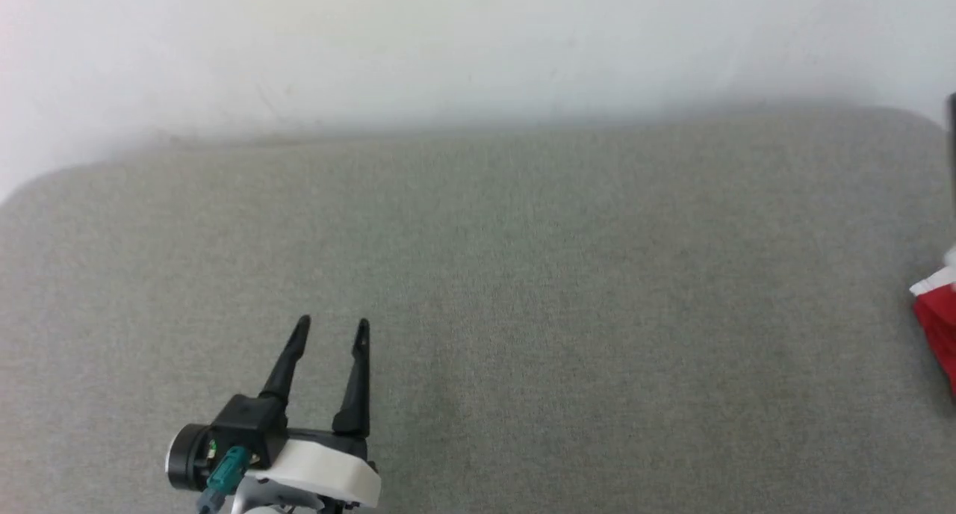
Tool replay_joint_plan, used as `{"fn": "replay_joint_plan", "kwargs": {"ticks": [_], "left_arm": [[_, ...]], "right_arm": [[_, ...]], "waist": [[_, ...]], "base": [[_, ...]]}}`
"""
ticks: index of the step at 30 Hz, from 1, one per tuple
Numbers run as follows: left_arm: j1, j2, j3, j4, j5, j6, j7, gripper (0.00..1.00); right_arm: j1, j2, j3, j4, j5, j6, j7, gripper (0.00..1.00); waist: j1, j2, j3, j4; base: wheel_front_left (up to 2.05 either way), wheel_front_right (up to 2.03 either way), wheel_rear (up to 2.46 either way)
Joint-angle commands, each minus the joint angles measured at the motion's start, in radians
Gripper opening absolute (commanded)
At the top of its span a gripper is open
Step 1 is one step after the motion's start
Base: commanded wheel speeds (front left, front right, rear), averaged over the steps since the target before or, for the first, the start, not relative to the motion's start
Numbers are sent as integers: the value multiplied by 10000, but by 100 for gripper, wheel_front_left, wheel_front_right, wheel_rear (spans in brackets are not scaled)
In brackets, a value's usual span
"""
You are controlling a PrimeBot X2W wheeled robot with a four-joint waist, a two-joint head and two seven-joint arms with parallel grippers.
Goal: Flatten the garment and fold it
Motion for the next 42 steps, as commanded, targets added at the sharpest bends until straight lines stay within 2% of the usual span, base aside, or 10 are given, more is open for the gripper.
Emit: {"fn": "replay_joint_plan", "kwargs": {"ticks": [1, 9, 13, 17, 24, 38, 39, 42], "left_arm": [[107, -22, 100, -35, -5, 88, -47, 100], [509, -27, 264, -129, 192, 220, -47, 100], [633, -29, 213, -131, 267, 249, -47, 100], [753, -31, 192, -111, 316, 371, -47, 100], [879, -33, 125, 24, 443, 459, -47, 100], [903, -32, 201, 35, 500, 538, -47, 100], [822, -15, 171, 10, 462, 495, 0, 0], [818, -13, 150, 5, 464, 487, 17, 0]], "right_arm": [[401, 271, -49, -354, -25, -21, -100, 100], [2889, 2393, -474, -2731, -830, -21, -691, 100], [4041, 3420, -568, -3295, -1390, -21, -1085, 100], [4895, 4072, -465, -3381, -1835, -21, -1457, 100], [5620, 4546, -425, -2864, -2163, -21, -1813, 100], [5681, 4714, -459, -2404, -2047, -21, -2095, 100], [5683, 4669, -433, -2435, -2080, -4, -2038, 0], [5681, 4661, -422, -2445, -2083, 0, -2026, 0]], "waist": [[3, -1, -657, 152], [3, -1, -956, 603], [3, -1, -1050, 785], [3, -1, -1095, 895], [3, -1, -1181, 995], [3, -1, -1145, 1016], [3, -1, -1144, 1016], [4, -1, -1140, 1017]], "base": [[0, 0, 0], [0, 0, 0], [0, 0, 0], [0, 0, 0], [0, 0, 0], [0, 0, 0], [0, 0, 0], [0, 0, 0]]}}
